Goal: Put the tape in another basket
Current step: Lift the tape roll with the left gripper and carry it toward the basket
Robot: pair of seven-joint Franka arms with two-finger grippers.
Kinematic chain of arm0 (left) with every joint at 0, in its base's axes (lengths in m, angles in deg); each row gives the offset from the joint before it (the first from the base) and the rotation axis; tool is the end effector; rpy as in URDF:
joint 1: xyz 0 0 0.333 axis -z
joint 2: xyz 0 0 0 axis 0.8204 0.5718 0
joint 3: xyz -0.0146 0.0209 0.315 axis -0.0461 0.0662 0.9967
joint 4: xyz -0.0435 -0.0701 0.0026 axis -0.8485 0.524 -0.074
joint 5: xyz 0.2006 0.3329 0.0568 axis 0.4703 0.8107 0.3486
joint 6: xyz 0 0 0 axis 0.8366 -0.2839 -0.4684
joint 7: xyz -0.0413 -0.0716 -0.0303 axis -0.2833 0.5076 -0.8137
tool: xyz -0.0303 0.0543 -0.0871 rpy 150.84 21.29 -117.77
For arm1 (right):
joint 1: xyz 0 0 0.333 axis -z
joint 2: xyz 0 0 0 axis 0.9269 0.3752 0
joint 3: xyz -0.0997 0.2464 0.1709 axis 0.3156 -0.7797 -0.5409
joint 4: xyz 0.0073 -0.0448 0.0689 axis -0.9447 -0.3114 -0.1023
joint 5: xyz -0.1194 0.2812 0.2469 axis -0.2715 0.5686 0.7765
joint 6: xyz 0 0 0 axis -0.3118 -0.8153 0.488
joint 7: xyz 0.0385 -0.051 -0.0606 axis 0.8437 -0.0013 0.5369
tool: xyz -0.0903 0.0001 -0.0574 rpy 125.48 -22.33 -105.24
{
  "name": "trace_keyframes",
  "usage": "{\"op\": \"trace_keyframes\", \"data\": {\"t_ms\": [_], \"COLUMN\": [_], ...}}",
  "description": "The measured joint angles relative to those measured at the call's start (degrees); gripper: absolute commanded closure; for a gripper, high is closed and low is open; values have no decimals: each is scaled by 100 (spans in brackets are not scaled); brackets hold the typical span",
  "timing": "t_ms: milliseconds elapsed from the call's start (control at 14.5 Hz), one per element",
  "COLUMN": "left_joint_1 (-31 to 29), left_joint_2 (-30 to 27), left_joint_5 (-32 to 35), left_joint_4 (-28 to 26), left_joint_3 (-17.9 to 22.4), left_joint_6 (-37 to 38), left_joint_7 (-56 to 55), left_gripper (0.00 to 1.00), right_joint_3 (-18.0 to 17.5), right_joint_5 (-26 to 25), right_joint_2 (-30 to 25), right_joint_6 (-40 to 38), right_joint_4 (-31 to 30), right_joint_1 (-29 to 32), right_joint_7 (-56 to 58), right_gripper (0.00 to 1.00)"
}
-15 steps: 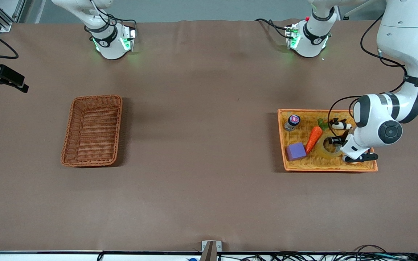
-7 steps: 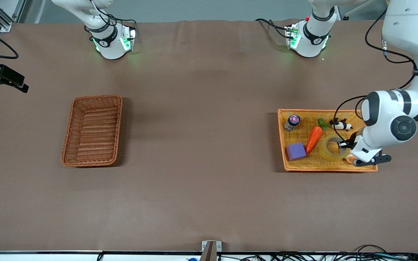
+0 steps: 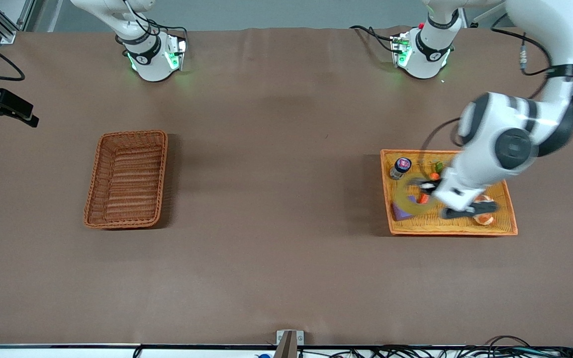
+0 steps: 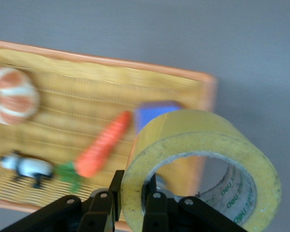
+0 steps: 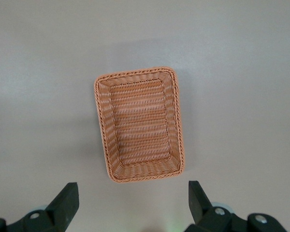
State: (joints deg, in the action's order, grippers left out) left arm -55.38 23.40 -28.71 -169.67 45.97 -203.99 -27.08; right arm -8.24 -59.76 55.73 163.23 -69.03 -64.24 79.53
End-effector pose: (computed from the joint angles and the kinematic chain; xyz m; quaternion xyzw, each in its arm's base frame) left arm 0.5950 -0.1978 0.3756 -0.9970 -0.0618 0.0457 0.0078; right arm 0.5353 -0.0222 0.6512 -0.9991 0.0378 0.0163 0.0027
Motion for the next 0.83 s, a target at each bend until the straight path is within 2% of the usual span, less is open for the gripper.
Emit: {"op": "trace_keyframes", "data": {"t_ms": [138, 344, 481, 619, 825], "left_joint_1": [173, 495, 609, 737, 1281], "left_joint_2": [405, 1176, 1460, 1677, 2413], "left_joint_5": [138, 487, 494, 494, 621], "left_joint_4": [358, 1042, 1321, 1476, 2046], "left_joint_3": [-698, -1386, -1769, -2088, -2156], "left_joint_6": [2, -8, -3, -2, -229], "left_joint_7": [-931, -1909, -2058, -2074, -2087], "left_gripper": [94, 94, 94, 94, 94], "right_joint_3": [0, 1, 1, 2, 4], "right_joint_5": [0, 0, 0, 0, 0], "right_joint_2": [1, 1, 2, 10, 55], "right_joint_6": [0, 0, 0, 3, 27], "right_joint_4": [-4, -7, -8, -16, -29], "right_joint_1": [0, 0, 0, 0, 1], "right_joint_7": [0, 0, 0, 0, 0], "right_gripper": [0, 0, 0, 0, 0]}}
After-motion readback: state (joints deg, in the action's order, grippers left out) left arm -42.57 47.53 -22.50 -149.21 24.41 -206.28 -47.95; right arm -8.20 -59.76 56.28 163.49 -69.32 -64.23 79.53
